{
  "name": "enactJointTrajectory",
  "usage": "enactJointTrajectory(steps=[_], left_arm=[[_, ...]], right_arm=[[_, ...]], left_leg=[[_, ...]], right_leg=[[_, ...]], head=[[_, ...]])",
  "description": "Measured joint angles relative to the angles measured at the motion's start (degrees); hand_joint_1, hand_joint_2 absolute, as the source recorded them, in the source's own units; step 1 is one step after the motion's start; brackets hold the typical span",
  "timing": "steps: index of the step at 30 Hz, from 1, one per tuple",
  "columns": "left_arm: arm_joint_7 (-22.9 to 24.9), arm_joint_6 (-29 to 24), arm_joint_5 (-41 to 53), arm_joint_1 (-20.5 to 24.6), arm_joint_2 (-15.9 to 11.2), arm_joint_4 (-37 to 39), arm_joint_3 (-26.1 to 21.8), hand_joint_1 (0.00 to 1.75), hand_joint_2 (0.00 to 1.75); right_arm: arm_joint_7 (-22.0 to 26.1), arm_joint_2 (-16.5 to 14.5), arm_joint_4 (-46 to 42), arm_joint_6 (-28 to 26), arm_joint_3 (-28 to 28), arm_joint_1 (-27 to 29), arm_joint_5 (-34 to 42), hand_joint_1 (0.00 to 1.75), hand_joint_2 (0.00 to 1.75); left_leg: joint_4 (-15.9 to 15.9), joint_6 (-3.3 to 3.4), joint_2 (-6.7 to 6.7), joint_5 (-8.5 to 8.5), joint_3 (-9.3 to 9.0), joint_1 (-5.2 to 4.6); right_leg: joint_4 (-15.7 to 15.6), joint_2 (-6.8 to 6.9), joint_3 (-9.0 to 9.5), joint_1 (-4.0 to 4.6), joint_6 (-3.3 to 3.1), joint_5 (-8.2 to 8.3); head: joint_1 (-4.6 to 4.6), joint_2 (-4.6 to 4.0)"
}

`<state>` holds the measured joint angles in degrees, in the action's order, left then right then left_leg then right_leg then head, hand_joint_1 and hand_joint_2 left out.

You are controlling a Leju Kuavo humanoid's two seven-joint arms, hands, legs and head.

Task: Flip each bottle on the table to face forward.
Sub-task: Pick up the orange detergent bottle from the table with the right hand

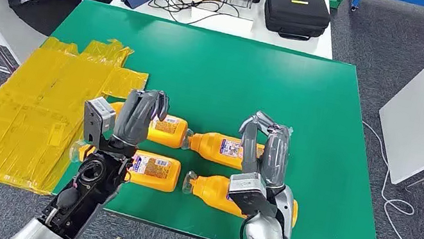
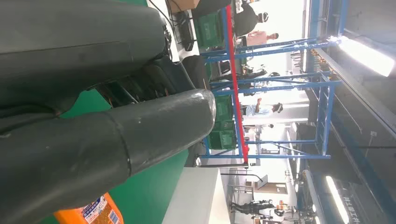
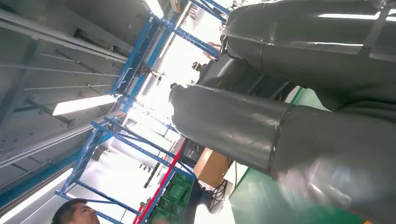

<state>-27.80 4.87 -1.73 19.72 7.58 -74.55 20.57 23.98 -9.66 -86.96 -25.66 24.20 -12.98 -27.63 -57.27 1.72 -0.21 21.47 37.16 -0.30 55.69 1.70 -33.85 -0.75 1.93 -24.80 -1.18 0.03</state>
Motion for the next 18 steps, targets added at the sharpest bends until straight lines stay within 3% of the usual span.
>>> enactJointTrajectory(steps=[3, 6, 8, 9, 12, 13, 18], left_arm=[[-2.1, -4.1, -0.3, -3.3, -0.8, -1.8, -0.1, 1.75, 0.0], [-9.7, -15.8, -1.1, -18.9, -5.4, -12.7, 0.0, 1.75, 0.0], [-11.9, -19.3, -1.5, -27.7, -8.6, -18.8, 0.2, 1.69, 0.0], [-12.0, -19.7, -1.7, -30.0, -9.7, -20.7, 0.6, 1.27, 0.0], [-11.4, -21.0, -1.9, -32.1, -11.0, -24.3, 2.4, 0.01, 0.0], [-10.9, -21.4, -1.9, -32.4, -11.2, -25.0, 2.7, 0.0, 0.0], [-9.0, -20.0, -0.4, -33.2, -11.3, -28.7, 2.2, 0.0, 0.0]], right_arm=[[1.8, 1.7, -0.9, 1.1, 0.2, 2.6, 4.7, 1.75, 0.0], [11.2, 10.6, -7.0, 2.7, 2.1, 15.4, 24.9, 1.75, 0.0], [14.8, 15.1, -11.0, 2.2, 3.2, 23.1, 38.5, 1.75, 0.0], [15.0, 16.4, -12.6, 1.3, 3.8, 25.1, 41.7, 1.68, 0.0], [15.2, 18.8, -16.9, -2.8, 7.2, 26.3, 39.9, 0.37, 0.0], [15.2, 19.5, -17.8, -3.9, 8.5, 26.3, 38.5, 0.0, 0.0], [14.7, 20.9, -19.3, -3.4, 11.7, 24.9, 36.7, 0.0, 0.0]], left_leg=[[0.0, -0.03, 0.0, 0.13, -0.18, -0.01], [0.0, 0.03, 0.0, 1.08, -1.28, -0.03], [-0.1, 0.11, -0.09, 1.42, -1.43, -0.07], [-0.1, 0.11, -0.12, 1.46, -1.3, -0.09], [0.0, 0.05, -0.07, 1.6, -1.35, -0.07], [0.0, 0.04, -0.06, 1.63, -1.43, -0.05], [0.0, 0.06, -0.04, 1.46, -1.59, -0.01]], right_leg=[[0.0, -0.01, 0.21, -0.01, 0.01, -0.1], [-0.2, -0.01, 1.44, -0.06, 0.12, -0.98], [-0.2, 0.08, 1.68, -0.12, 0.24, -1.37], [-0.2, 0.12, 1.57, -0.13, 0.25, -1.41], [-0.3, 0.09, 1.53, -0.09, 0.22, -1.46], [-0.3, 0.08, 1.59, -0.08, 0.21, -1.47], [-0.2, 0.08, 1.74, -0.04, 0.14, -1.41]], head=[[-0.03, -0.01], [0.04, -0.01], [0.11, -0.01], [0.12, -0.01], [0.11, -0.01], [0.1, -0.01], [0.12, 0.0]])
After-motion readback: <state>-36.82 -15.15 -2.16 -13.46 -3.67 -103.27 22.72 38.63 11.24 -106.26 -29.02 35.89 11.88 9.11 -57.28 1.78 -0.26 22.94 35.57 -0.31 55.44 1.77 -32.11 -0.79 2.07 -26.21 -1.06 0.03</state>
